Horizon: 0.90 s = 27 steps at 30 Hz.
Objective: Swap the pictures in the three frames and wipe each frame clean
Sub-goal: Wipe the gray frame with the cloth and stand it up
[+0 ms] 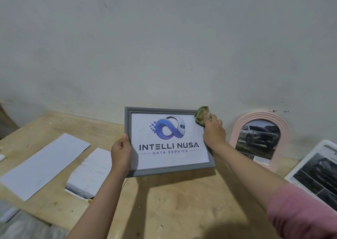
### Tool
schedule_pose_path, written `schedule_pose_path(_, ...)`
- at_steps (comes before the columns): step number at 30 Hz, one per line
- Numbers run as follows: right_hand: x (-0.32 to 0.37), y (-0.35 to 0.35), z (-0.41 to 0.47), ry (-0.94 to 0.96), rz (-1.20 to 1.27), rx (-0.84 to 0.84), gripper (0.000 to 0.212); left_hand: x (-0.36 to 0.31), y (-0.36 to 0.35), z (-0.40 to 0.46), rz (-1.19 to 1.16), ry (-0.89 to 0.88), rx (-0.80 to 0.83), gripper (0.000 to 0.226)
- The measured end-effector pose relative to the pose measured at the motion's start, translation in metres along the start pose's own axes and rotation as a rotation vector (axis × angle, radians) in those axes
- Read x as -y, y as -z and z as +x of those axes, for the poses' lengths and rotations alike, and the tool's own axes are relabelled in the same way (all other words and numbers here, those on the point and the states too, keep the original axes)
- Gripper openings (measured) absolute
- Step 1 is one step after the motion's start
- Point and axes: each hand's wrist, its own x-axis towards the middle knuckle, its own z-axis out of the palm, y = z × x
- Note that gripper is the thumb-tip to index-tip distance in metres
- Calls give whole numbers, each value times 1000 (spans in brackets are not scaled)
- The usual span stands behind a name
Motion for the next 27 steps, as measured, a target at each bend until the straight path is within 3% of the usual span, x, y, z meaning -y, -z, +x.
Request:
schedule_pose_path(5, 6, 0, -2, -5, -118, 103, 47, 0, 1, 2, 16, 13, -21, 47)
schedule_pose_path(9, 7, 5, -8, 63, -171, 302, 26, 6, 7, 7, -2, 77, -113, 47)
schedule_pose_path(11, 3, 5, -13, 114, -213, 447, 31, 7, 11, 11, 2, 79, -165, 47)
schedule_pose_path(13, 2, 13, -15, 85, -173, 486, 40, 6, 16, 15, 28, 50, -204, 47)
schedule_pose_path(16, 6, 37, -3, -11, 125, 237, 54, 3, 19, 20, 66, 12, -210, 46)
schedule_pose_path(19, 19, 56, 16, 129, 252, -101, 66, 1, 19, 21, 82, -34, -153, 44)
schedule_pose_path(24, 34, 47, 38, 321, -71, -95, 73, 1, 21, 17, 37, -64, -41, 45)
schedule_pose_path(27, 23, 28, 35, 392, -150, -183, 80, 0, 24, 18, -8, -47, -30, 46)
